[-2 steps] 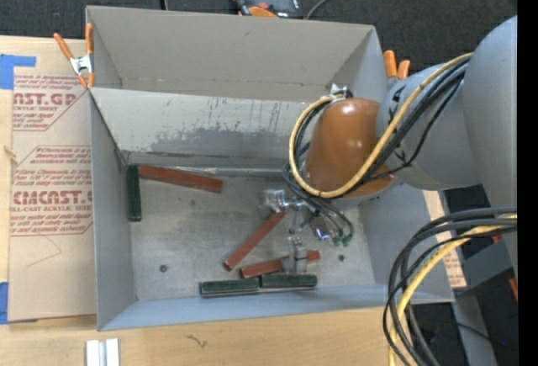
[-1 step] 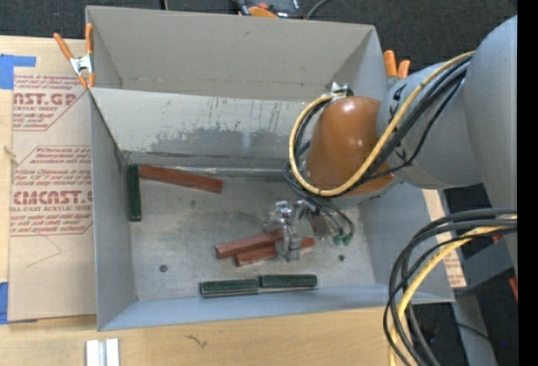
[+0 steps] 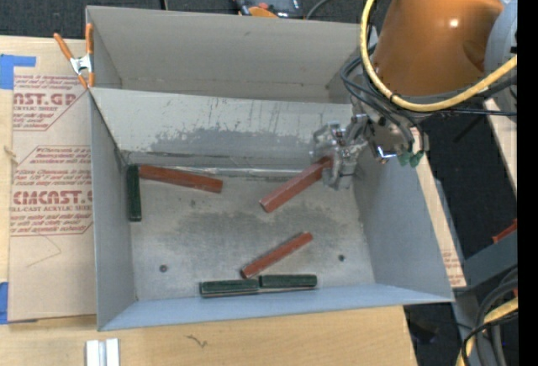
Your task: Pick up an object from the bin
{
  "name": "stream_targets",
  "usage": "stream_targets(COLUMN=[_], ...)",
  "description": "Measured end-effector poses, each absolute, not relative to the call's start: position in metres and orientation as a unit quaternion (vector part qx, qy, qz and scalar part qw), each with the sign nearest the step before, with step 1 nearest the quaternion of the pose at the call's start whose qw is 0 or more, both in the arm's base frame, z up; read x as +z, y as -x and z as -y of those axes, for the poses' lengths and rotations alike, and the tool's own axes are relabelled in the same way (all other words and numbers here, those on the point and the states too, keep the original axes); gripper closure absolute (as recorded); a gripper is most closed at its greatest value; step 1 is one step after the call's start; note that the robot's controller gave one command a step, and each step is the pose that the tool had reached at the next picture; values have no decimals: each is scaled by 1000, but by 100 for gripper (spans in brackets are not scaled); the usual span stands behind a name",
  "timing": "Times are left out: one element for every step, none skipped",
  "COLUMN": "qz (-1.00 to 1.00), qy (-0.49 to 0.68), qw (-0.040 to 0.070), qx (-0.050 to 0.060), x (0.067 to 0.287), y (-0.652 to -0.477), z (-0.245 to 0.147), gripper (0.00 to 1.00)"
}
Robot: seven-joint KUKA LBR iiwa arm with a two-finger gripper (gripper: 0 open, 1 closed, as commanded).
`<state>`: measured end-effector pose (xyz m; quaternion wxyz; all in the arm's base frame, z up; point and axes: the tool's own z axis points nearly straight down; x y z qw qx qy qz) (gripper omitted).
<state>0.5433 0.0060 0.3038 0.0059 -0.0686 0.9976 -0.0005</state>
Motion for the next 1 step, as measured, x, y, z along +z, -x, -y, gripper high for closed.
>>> stream_targets(qz=[-994], qy=[109], qw=[2], qx=[0], x=[298], y=[-570], z=[-17], gripper=[100])
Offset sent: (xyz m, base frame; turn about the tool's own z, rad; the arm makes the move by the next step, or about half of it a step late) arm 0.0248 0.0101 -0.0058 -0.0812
